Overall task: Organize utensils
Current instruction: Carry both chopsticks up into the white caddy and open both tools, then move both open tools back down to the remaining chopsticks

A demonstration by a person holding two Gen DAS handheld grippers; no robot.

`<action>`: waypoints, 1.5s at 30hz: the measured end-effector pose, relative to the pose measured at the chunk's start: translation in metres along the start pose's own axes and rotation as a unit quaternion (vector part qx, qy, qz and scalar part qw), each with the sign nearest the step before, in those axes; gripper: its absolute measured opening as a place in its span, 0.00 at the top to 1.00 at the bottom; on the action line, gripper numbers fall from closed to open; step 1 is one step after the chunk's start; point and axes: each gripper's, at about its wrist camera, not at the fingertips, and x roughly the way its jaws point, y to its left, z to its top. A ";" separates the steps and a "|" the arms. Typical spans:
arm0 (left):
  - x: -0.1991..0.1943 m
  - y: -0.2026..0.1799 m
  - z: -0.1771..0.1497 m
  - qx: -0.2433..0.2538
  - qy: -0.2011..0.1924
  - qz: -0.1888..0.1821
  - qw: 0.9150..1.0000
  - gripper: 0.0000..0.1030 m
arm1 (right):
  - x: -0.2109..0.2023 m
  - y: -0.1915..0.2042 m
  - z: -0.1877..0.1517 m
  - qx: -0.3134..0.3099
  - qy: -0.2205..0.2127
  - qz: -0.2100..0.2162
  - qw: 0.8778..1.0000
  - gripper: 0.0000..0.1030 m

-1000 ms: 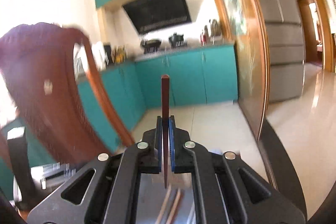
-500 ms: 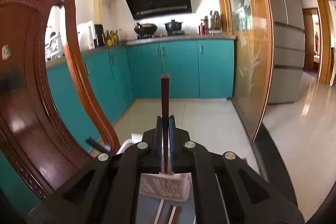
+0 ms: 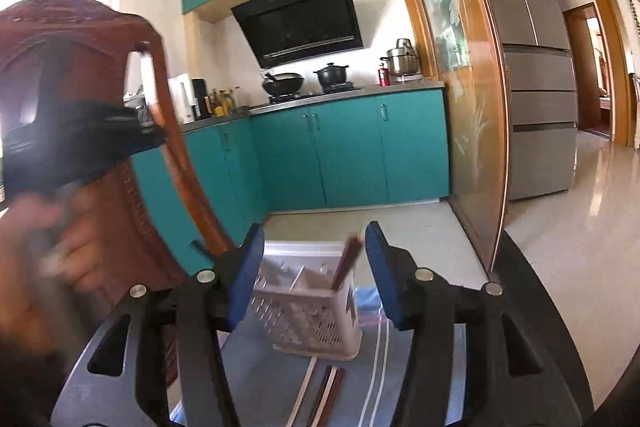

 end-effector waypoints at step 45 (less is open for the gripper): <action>-0.042 0.013 -0.226 0.126 0.237 -0.028 0.963 0.60 | 0.053 -0.059 -0.172 0.150 0.336 -0.014 0.930 0.85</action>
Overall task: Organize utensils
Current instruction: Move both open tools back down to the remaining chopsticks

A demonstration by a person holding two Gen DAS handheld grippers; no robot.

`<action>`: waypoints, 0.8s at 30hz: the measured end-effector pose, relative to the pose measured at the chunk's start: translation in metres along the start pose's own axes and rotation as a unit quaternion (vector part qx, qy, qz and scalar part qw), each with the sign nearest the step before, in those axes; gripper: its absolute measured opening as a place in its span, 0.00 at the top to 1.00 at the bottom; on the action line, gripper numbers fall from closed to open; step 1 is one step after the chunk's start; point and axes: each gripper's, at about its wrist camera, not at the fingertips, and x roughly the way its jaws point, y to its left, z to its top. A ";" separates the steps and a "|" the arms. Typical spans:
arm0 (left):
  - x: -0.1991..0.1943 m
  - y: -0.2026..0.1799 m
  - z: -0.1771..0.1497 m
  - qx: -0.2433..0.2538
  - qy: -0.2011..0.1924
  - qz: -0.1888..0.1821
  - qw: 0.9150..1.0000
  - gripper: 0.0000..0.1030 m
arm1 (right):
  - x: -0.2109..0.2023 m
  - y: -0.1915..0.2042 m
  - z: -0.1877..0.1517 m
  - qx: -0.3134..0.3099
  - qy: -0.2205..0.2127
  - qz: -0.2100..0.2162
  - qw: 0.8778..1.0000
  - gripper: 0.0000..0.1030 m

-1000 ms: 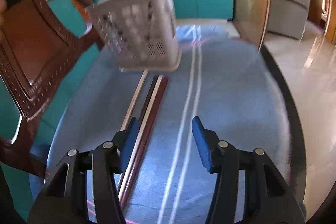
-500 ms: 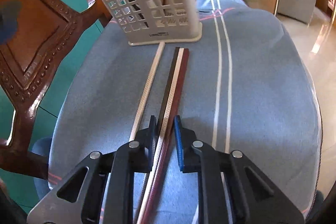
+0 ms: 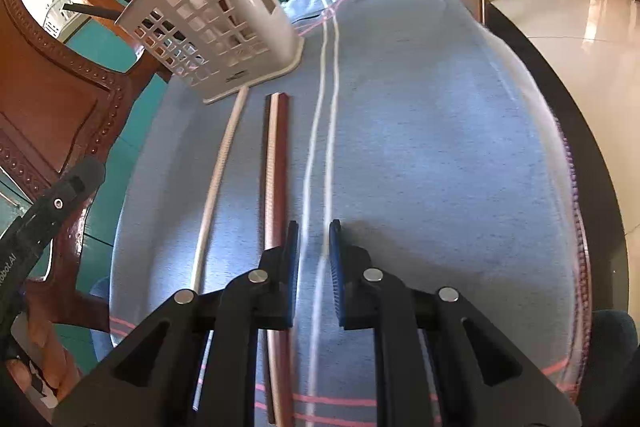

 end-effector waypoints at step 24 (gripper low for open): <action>0.013 0.010 -0.011 -0.019 0.049 0.003 0.999 0.50 | 0.007 0.029 -0.012 -0.114 -0.026 -0.104 0.988 0.84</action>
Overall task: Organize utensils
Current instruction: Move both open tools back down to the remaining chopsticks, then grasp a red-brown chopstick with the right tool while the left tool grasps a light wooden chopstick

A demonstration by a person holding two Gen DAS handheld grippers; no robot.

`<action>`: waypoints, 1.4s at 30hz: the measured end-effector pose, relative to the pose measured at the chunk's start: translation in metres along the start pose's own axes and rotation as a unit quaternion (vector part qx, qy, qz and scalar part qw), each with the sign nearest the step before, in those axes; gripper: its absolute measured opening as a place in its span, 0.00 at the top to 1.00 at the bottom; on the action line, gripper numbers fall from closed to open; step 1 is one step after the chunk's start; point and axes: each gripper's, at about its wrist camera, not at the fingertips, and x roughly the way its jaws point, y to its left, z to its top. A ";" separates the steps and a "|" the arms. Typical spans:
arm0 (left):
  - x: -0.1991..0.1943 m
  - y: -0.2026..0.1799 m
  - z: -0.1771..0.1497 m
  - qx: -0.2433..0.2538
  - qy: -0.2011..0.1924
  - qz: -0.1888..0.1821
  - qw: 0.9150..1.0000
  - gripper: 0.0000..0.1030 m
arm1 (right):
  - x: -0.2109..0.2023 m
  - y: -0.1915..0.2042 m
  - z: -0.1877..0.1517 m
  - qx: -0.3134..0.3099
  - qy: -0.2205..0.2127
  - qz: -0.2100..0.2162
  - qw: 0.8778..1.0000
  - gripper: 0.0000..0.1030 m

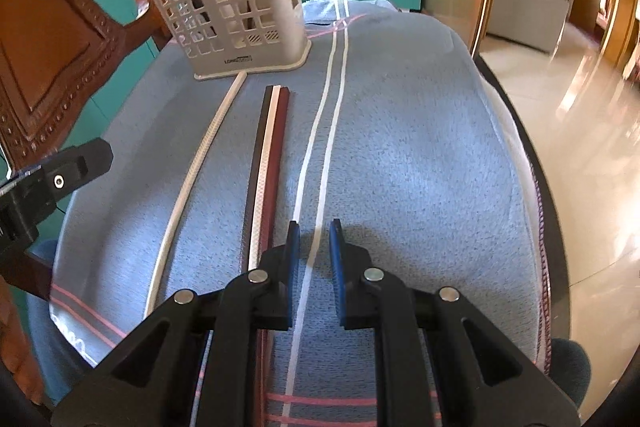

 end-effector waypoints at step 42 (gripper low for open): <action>0.052 0.013 -0.016 -0.015 0.091 -0.011 0.996 0.45 | 0.002 0.002 0.007 -0.004 -0.007 0.046 0.999 0.69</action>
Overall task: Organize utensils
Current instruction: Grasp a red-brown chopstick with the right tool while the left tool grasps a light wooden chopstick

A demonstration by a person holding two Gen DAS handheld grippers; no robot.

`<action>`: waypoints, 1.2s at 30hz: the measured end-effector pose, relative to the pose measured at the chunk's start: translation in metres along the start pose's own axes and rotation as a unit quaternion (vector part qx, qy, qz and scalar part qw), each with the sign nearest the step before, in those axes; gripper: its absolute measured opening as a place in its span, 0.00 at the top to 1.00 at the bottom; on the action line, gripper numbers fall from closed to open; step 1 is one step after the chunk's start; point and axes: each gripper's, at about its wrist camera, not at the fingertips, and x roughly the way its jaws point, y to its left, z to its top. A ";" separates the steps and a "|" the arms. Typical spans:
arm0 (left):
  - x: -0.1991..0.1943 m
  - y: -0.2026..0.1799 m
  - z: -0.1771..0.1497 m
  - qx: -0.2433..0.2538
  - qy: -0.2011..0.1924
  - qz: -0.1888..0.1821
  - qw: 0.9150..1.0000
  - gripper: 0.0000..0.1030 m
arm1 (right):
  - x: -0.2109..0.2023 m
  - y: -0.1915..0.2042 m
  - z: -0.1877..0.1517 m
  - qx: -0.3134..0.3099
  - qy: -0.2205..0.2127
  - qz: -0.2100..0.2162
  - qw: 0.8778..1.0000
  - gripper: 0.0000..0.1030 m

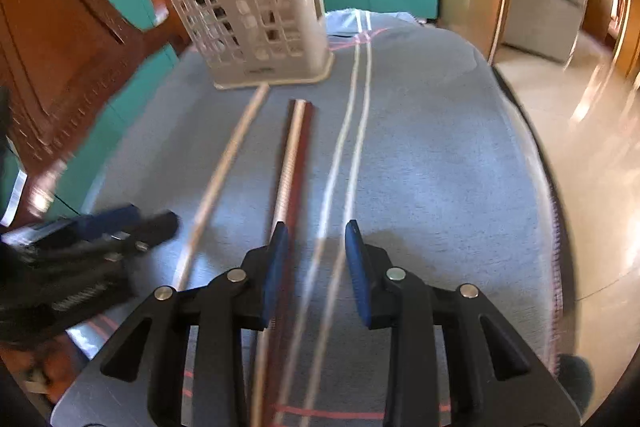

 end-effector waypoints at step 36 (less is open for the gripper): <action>0.008 -0.007 0.013 0.018 -0.004 0.007 1.000 0.41 | -0.004 -0.036 -0.002 0.086 0.025 0.013 0.996 0.87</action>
